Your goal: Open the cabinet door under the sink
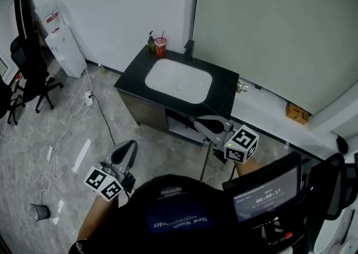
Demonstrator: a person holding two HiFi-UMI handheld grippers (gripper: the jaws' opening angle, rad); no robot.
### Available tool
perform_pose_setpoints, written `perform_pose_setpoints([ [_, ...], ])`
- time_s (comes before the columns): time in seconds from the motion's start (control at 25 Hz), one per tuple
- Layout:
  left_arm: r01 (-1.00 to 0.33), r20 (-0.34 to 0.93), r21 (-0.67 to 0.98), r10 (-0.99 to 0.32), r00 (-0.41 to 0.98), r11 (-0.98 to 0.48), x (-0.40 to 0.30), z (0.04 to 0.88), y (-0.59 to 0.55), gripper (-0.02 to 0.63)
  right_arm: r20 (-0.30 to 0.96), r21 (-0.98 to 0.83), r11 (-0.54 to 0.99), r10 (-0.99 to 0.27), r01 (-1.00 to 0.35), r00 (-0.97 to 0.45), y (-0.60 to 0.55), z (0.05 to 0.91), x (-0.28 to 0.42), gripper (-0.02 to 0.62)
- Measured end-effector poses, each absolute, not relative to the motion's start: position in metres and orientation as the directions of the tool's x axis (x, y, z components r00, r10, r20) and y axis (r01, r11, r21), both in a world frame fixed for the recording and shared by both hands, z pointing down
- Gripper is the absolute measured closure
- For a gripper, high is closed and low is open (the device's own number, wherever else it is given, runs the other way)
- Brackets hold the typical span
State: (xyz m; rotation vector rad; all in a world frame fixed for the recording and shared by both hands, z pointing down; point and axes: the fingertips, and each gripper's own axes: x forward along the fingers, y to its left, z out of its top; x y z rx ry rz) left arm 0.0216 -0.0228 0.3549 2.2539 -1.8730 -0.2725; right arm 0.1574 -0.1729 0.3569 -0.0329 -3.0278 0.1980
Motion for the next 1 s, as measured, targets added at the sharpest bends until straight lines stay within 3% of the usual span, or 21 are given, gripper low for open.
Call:
perform_pose_setpoints([
  [0.52,-0.944,-0.032,0.253,-0.977,0.211,-0.213,-0.134,0.343,0.002,0.606,0.139,-0.156,0.981,-0.09,-0.112,-0.986,-0.148,0.366,0.05,0.594],
  [0.76,-0.944,-0.051,0.243,-0.975,0.215,-0.221,-0.152,0.333,-0.014,0.606,0.127,-0.142,0.98,-0.123,-0.141,-0.984,-0.165,0.353,0.045,0.594],
  [1.0,-0.949,-0.04,0.242,-0.98,0.197,-0.201,-0.162,0.337,-0.124,0.606,0.114,-0.145,0.983,-0.094,-0.11,-0.989,-0.272,0.366,0.028,0.594],
])
